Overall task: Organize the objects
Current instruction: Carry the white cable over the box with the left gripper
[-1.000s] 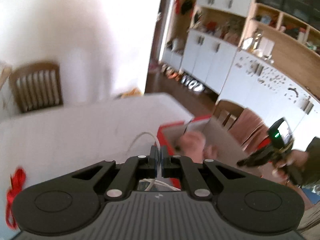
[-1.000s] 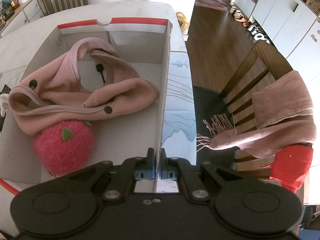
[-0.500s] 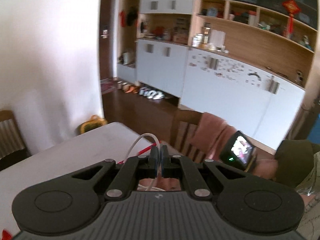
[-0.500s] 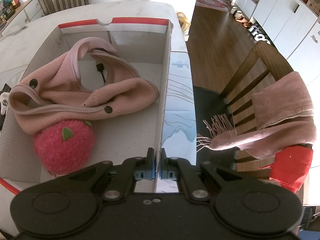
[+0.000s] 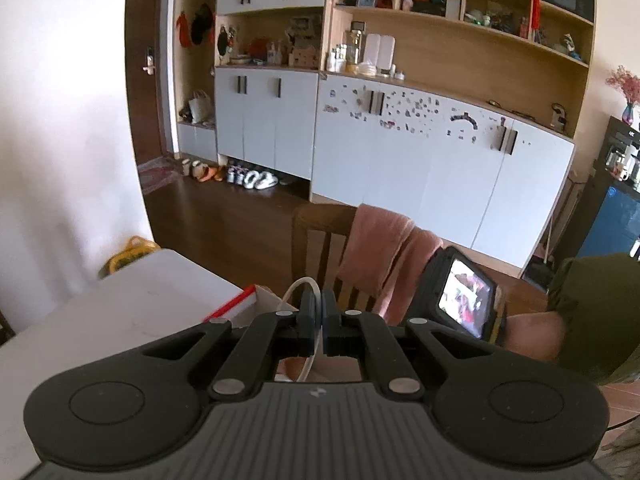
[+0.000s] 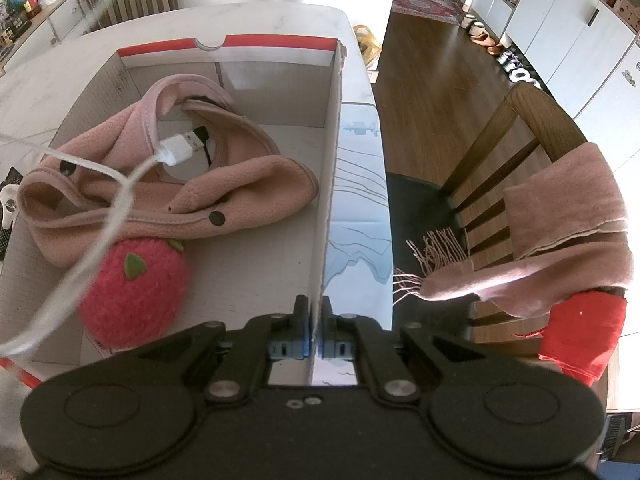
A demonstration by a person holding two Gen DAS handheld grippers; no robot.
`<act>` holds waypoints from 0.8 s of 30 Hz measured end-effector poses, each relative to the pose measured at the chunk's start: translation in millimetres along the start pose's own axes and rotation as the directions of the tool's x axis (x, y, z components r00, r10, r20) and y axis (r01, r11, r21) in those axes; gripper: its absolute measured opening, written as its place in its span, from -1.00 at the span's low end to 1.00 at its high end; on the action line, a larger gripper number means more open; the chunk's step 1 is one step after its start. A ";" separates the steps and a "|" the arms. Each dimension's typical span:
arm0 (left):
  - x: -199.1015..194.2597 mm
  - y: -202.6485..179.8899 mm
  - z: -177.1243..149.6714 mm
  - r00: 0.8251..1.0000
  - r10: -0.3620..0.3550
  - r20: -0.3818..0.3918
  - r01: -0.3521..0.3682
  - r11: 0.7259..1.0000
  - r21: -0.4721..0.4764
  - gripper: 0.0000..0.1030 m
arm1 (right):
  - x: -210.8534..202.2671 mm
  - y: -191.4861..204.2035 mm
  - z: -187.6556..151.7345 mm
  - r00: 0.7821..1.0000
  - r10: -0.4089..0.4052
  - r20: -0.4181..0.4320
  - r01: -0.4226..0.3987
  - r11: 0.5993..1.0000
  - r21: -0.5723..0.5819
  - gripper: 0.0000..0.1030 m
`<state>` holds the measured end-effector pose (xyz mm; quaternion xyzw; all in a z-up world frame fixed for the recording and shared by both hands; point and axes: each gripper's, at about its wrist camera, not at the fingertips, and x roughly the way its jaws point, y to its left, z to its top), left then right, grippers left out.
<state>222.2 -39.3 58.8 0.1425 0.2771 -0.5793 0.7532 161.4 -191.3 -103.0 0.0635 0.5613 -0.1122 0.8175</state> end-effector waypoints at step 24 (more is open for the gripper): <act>103.2 2.0 -75.7 0.934 0.054 -0.353 -0.045 0.998 0.036 -0.95 | 2.3 -1.3 -1.0 1.000 0.002 -0.009 -0.002 1.000 -0.002 -0.95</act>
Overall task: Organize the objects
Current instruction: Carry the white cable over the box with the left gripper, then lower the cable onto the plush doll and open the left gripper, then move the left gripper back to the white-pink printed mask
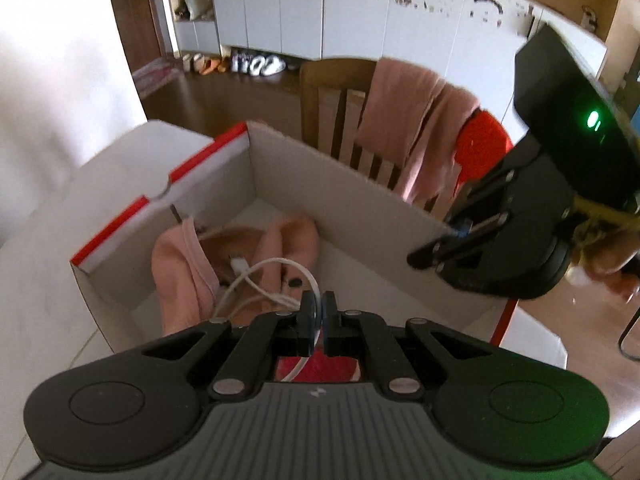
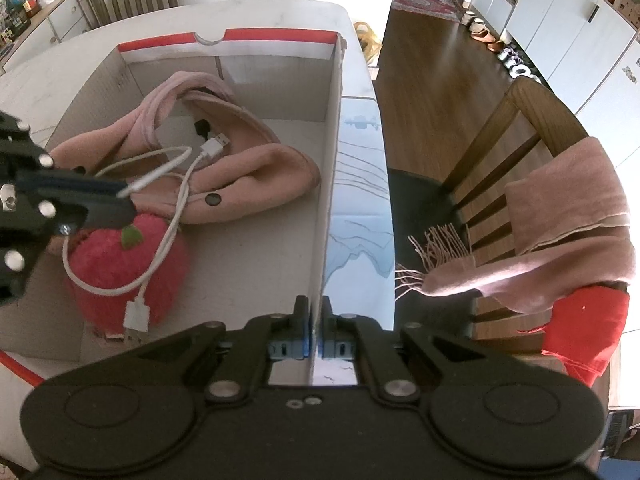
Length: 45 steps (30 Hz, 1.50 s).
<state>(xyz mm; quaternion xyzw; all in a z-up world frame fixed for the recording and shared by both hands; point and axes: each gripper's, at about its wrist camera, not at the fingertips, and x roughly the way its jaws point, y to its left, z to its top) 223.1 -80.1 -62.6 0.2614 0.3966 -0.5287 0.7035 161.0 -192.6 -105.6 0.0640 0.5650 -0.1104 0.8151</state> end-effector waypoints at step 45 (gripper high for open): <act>-115.7 21.6 -35.2 0.996 0.076 0.054 -0.072 0.995 -0.076 0.51 | -0.9 1.6 -0.8 1.000 -0.006 -0.007 0.006 1.000 -0.007 -0.93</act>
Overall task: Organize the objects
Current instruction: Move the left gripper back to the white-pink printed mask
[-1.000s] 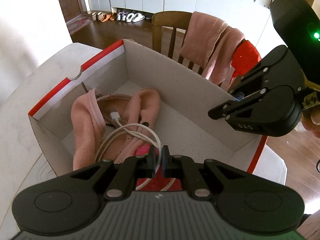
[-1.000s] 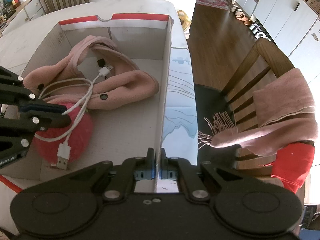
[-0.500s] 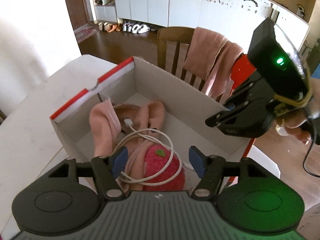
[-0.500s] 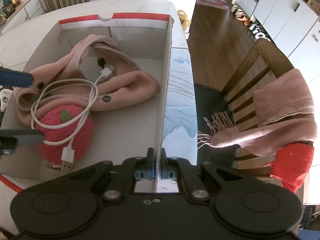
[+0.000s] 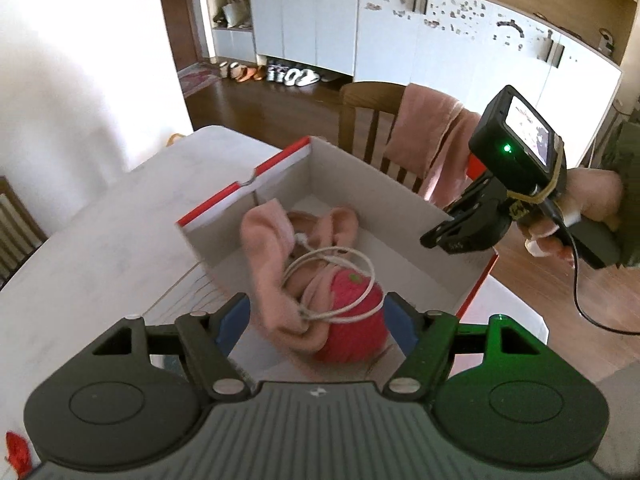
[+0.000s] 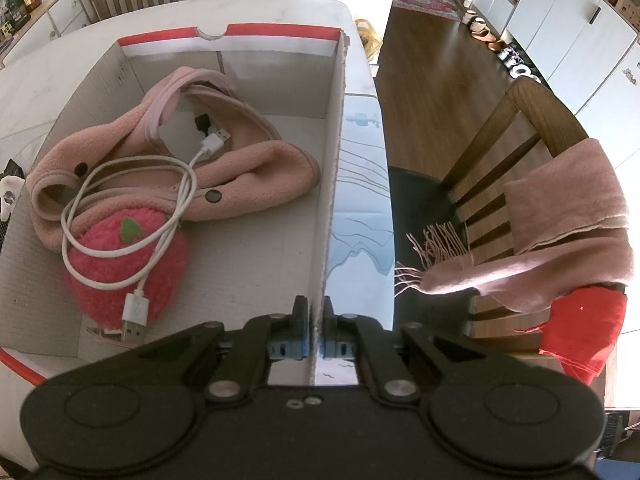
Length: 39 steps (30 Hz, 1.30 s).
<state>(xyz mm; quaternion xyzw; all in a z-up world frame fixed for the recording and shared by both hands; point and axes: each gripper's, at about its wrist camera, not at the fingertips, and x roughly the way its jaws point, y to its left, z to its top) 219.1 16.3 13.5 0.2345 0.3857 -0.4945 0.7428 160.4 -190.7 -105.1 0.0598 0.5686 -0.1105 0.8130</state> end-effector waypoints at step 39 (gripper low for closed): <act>-18.9 167.7 -229.5 0.925 0.230 -0.302 -0.345 0.843 -0.413 0.92 | 3.2 3.4 1.6 1.000 -0.022 -0.019 0.022 1.000 -0.001 -0.88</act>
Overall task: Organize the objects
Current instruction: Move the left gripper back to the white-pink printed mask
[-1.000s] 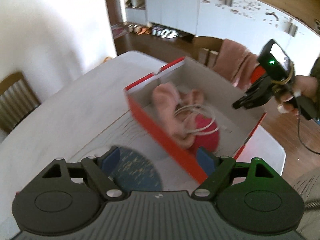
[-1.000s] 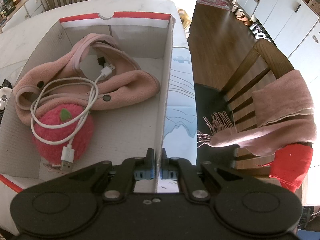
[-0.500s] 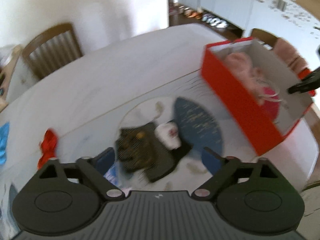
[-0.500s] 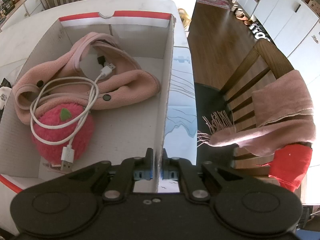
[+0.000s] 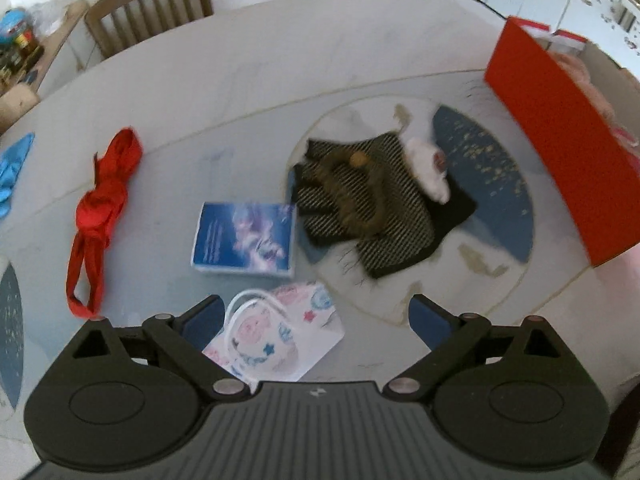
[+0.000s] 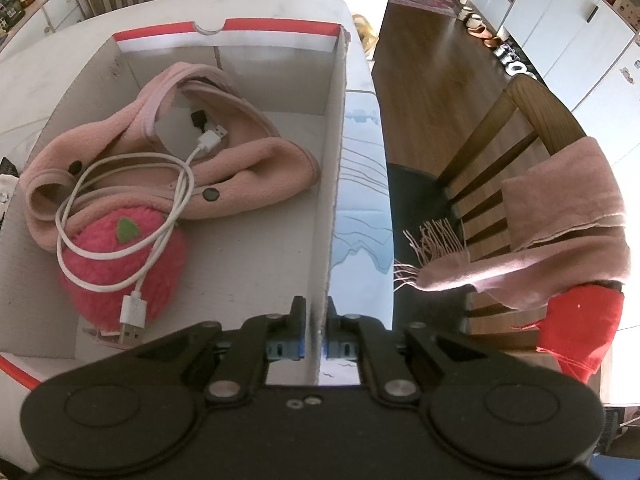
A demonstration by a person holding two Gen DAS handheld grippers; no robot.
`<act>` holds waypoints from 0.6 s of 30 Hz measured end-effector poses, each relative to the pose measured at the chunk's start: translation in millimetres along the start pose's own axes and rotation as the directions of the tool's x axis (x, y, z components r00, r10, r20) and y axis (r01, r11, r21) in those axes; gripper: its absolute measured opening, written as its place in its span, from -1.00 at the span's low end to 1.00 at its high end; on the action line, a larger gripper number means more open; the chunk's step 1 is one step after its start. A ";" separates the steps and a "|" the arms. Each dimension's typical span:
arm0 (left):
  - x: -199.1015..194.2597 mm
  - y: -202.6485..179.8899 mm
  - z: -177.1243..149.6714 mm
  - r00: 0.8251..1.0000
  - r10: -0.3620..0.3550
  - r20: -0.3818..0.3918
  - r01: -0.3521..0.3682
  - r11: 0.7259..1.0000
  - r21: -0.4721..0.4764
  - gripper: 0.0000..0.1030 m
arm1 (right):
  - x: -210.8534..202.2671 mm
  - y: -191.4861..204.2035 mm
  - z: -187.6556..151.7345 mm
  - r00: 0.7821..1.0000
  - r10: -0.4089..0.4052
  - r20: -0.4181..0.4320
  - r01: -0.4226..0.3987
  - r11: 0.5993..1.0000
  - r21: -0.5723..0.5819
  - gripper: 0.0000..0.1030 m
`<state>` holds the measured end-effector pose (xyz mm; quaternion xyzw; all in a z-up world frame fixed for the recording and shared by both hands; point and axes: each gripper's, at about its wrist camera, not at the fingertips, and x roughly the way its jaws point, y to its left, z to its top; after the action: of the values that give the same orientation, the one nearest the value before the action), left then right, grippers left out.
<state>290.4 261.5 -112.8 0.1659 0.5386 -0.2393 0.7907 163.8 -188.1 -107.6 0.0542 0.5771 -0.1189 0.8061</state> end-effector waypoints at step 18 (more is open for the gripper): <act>48.5 25.3 -33.0 0.996 -0.021 -0.081 0.008 0.989 -0.149 0.90 | 2.9 3.4 0.9 1.000 -0.011 -0.010 0.011 1.000 -0.009 -0.86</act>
<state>293.8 290.0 -169.9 0.1124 0.5884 -0.1972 0.7761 166.3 -185.4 -110.2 0.0483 0.5820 -0.1204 0.8028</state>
